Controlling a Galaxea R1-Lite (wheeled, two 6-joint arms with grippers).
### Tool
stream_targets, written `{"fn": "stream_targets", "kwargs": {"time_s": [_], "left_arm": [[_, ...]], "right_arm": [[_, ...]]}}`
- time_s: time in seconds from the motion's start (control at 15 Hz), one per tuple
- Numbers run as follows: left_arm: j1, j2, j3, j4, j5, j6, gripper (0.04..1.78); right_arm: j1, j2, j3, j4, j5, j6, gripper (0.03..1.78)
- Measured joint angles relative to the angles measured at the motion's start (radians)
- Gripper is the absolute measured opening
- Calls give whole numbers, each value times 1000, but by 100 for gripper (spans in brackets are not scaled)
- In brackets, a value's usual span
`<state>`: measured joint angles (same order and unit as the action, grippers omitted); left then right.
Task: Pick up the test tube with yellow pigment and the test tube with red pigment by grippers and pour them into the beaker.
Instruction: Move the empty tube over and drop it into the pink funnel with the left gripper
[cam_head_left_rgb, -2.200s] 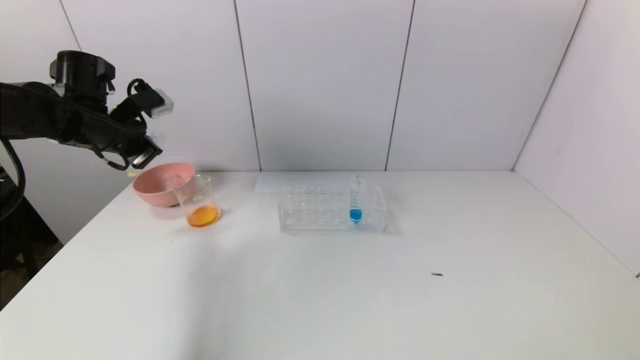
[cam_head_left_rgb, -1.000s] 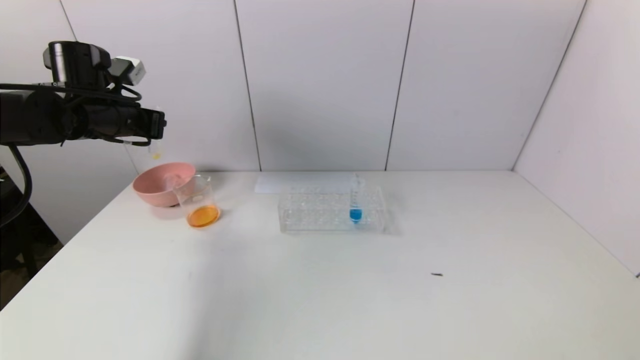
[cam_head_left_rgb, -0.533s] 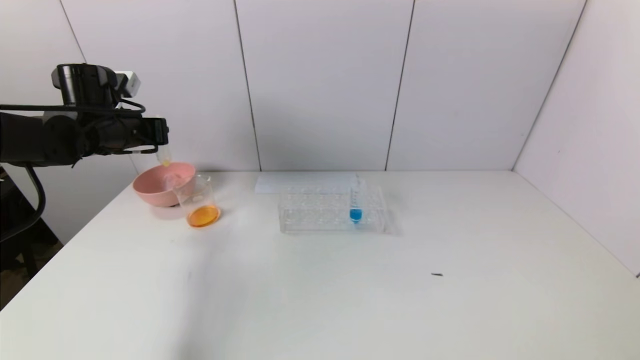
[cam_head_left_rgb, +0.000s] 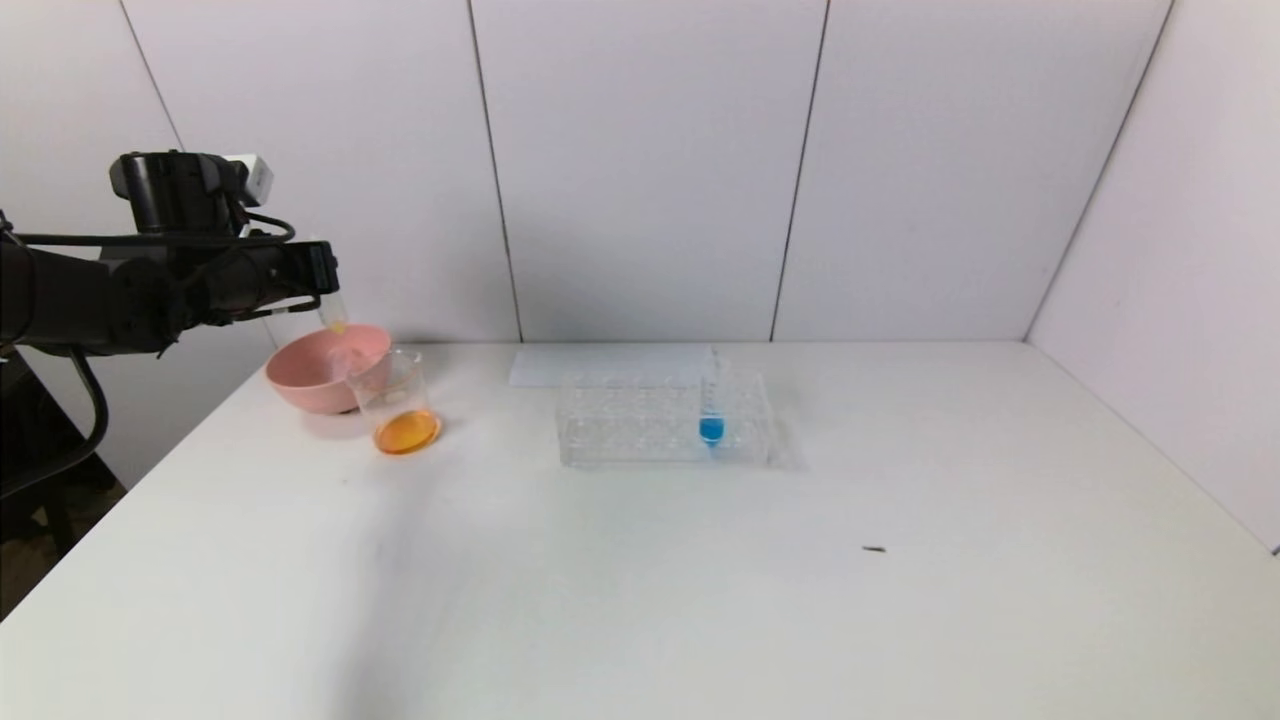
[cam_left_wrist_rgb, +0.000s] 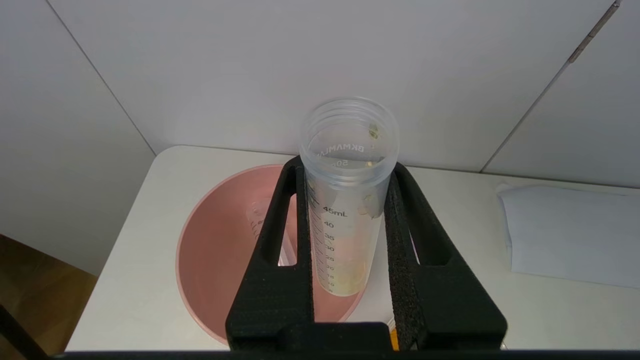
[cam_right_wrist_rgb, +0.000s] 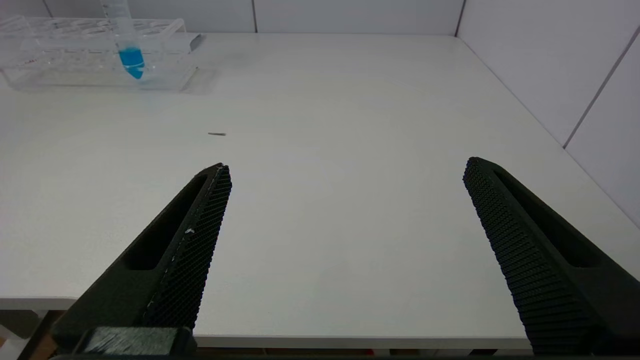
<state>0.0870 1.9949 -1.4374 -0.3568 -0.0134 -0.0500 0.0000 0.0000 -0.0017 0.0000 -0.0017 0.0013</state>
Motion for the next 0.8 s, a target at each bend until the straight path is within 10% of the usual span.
{"fn": "stream_targets", "kwargs": {"time_s": [0.8], "left_arm": [[65, 124, -55, -79, -5, 9, 44]], "right_arm": [[0, 0, 0, 0, 0, 0, 170]]}}
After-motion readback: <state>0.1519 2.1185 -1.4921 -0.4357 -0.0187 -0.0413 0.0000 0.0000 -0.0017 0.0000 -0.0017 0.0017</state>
